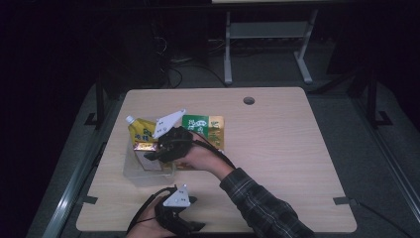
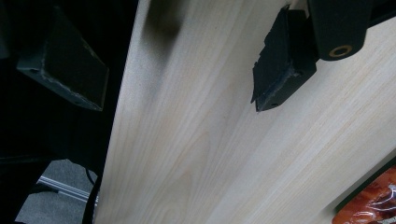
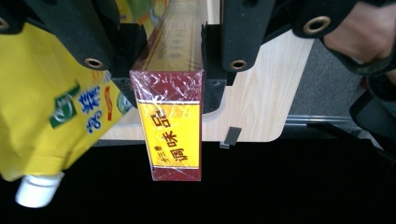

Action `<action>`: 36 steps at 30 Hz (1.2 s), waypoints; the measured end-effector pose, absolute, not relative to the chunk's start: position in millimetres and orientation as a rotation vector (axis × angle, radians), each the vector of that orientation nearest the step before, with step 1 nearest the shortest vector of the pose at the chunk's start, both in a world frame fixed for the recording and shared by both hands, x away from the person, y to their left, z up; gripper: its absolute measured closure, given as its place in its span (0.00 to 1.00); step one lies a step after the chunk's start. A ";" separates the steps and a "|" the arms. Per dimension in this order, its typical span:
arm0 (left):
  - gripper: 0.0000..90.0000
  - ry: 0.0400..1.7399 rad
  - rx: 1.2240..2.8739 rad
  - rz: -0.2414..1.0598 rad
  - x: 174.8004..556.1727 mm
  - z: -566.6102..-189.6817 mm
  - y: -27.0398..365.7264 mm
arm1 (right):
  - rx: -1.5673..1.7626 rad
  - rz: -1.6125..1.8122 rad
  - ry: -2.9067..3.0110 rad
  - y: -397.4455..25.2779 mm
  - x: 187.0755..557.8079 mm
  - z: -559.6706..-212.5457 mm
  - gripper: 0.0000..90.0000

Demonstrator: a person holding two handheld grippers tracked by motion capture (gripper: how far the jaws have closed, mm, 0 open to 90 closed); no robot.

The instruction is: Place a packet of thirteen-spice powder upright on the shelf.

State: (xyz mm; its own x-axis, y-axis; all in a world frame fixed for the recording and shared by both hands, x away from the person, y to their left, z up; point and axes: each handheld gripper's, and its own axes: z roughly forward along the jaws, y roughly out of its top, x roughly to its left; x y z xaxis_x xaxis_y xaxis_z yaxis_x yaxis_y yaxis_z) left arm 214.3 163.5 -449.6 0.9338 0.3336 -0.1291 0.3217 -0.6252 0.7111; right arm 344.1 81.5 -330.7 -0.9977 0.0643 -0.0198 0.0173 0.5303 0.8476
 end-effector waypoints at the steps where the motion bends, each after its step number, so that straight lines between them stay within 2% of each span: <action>1: 0.20 0.462 2.289 0.021 214.2 -449.5 163.5 | 0.058 1.496 2.704 84.3 344.7 -331.6 0.75; 19: 0.20 0.463 2.299 0.006 213.2 -450.1 161.7 | 0.017 1.446 2.790 113.1 343.6 -357.5 0.74; 36: 0.20 0.447 2.314 0.008 213.8 -450.6 161.7 | 0.039 1.394 2.823 118.7 346.5 -383.1 0.74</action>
